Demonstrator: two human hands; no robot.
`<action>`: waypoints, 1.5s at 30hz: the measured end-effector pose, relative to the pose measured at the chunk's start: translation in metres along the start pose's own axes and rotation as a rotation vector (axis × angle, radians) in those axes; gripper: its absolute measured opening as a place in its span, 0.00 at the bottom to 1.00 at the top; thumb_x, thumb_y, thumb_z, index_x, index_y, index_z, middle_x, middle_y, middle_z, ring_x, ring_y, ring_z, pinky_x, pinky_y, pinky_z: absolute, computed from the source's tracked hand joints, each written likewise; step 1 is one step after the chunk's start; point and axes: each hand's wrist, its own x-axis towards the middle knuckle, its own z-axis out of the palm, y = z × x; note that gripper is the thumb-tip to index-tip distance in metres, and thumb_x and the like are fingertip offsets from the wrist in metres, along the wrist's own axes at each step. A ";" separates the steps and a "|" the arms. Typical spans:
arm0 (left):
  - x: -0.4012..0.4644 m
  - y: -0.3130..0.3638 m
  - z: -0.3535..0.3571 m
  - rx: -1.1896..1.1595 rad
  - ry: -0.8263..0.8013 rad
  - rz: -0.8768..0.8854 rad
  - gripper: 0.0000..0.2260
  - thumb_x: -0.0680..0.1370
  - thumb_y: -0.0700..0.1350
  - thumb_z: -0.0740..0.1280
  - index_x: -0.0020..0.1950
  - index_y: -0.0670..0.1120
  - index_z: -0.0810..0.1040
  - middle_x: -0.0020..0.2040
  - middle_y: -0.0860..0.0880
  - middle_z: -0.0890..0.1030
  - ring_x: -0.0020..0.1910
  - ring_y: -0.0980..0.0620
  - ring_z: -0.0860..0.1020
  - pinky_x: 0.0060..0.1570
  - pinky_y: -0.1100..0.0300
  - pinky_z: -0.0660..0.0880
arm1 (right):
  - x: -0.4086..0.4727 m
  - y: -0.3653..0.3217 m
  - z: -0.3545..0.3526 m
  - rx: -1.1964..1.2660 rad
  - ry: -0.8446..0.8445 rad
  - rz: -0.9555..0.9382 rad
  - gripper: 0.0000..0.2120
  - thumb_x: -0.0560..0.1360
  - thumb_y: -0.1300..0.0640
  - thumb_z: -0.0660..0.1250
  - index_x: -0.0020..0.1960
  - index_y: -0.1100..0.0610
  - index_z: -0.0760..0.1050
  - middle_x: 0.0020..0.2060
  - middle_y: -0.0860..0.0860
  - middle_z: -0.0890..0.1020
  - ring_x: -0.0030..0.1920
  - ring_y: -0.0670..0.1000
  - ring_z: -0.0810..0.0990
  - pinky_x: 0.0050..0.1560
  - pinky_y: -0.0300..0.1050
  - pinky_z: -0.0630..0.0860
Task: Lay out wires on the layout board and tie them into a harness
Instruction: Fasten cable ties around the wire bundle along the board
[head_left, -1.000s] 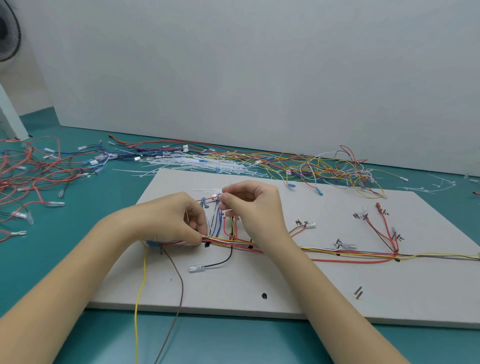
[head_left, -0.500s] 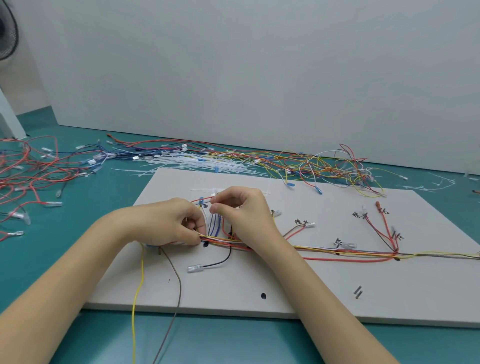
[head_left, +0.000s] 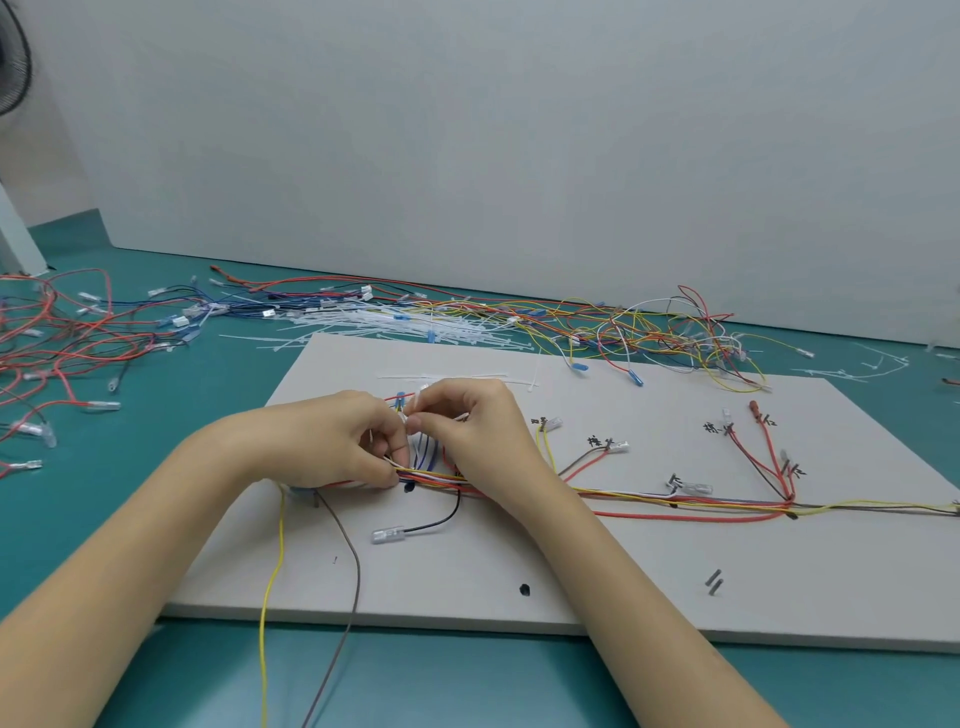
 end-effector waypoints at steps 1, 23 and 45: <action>0.000 0.000 0.000 0.004 0.001 0.000 0.05 0.72 0.45 0.72 0.40 0.55 0.81 0.33 0.56 0.75 0.31 0.60 0.71 0.34 0.65 0.69 | 0.000 0.001 0.000 -0.007 -0.009 0.006 0.06 0.71 0.71 0.70 0.42 0.62 0.82 0.35 0.52 0.82 0.34 0.43 0.79 0.37 0.32 0.72; -0.022 -0.005 -0.030 -0.130 -0.124 0.018 0.10 0.67 0.44 0.79 0.42 0.58 0.85 0.35 0.58 0.76 0.36 0.59 0.75 0.40 0.64 0.71 | -0.009 -0.005 0.001 -0.029 -0.067 0.089 0.06 0.75 0.62 0.68 0.40 0.58 0.79 0.33 0.54 0.84 0.39 0.56 0.84 0.47 0.51 0.80; -0.036 -0.043 -0.046 -0.029 -0.307 -0.075 0.15 0.59 0.57 0.77 0.45 0.62 0.84 0.40 0.58 0.75 0.40 0.60 0.72 0.44 0.63 0.69 | -0.009 -0.004 -0.001 -0.031 -0.076 0.069 0.09 0.75 0.62 0.67 0.37 0.52 0.78 0.32 0.51 0.84 0.37 0.49 0.83 0.41 0.37 0.74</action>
